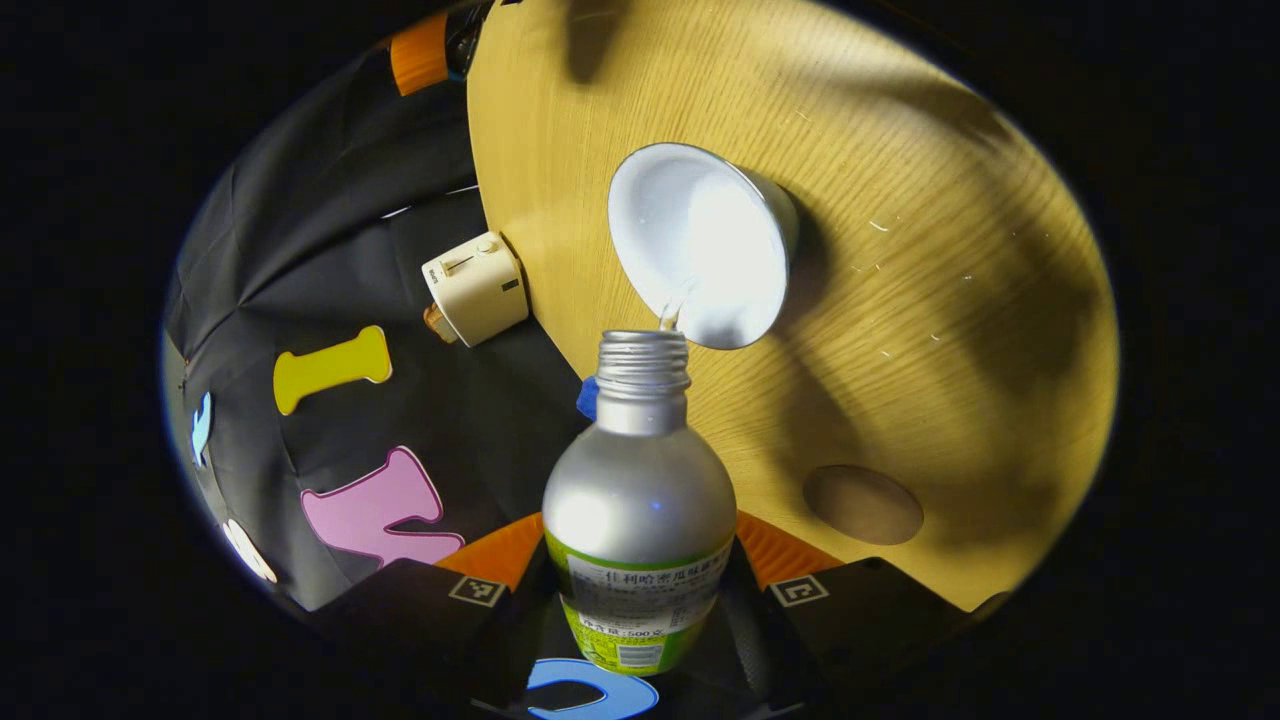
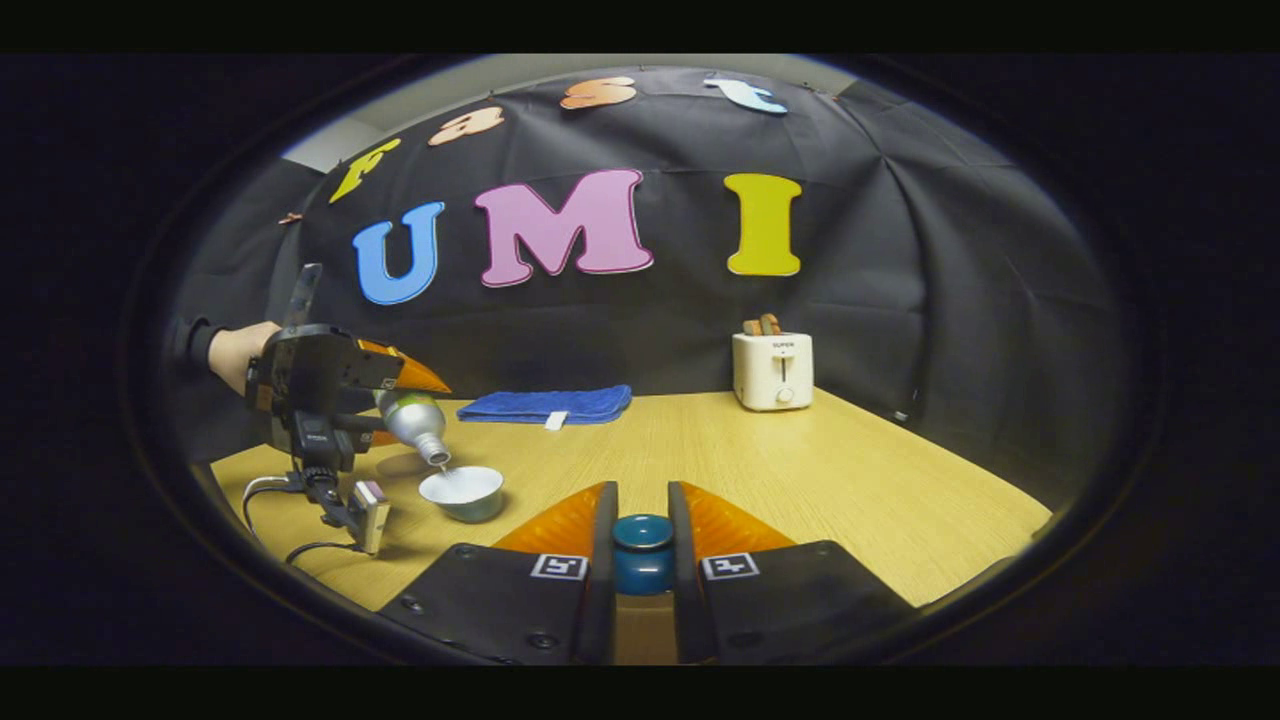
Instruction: Open the teacup lid with one hand, grasp the water bottle and pour water into the teacup with the other hand; after pouring, place the water bottle on the coaster and then close the teacup lid.
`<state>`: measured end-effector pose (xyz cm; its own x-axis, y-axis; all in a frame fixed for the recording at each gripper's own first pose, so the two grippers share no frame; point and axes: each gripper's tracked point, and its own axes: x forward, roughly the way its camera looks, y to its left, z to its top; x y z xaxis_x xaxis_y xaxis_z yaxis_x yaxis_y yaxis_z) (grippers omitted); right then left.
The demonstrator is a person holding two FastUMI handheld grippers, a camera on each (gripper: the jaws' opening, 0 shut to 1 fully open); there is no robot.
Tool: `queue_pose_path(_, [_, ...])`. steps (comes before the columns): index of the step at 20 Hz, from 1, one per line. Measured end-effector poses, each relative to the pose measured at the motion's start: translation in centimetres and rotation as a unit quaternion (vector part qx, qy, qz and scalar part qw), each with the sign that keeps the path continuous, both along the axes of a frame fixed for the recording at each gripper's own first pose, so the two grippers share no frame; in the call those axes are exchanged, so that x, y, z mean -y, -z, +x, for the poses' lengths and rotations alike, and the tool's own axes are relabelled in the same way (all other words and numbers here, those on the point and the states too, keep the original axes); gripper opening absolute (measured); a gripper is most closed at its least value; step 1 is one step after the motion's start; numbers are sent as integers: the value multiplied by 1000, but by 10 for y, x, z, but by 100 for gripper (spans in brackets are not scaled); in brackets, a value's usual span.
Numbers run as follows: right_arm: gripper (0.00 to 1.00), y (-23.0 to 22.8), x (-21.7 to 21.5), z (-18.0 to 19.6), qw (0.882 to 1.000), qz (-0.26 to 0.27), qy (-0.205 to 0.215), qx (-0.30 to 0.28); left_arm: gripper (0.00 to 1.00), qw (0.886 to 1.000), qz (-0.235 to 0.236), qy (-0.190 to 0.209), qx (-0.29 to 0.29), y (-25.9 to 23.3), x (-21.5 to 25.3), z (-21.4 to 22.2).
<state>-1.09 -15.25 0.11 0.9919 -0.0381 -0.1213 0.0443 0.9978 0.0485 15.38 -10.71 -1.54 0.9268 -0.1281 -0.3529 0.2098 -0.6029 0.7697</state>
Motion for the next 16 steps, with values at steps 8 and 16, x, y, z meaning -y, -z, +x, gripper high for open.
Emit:
queue_pose_path(8, [27, 5, -2, -3, 1000, 3, -1, -5, 81, 999, 34, 8, -4, -8, 7, 2])
queue_pose_path(16, [27, 6, -9, -1, 1000, 1, -9, -5, 80, 999, 49, 20, 3, -12, 13, 3])
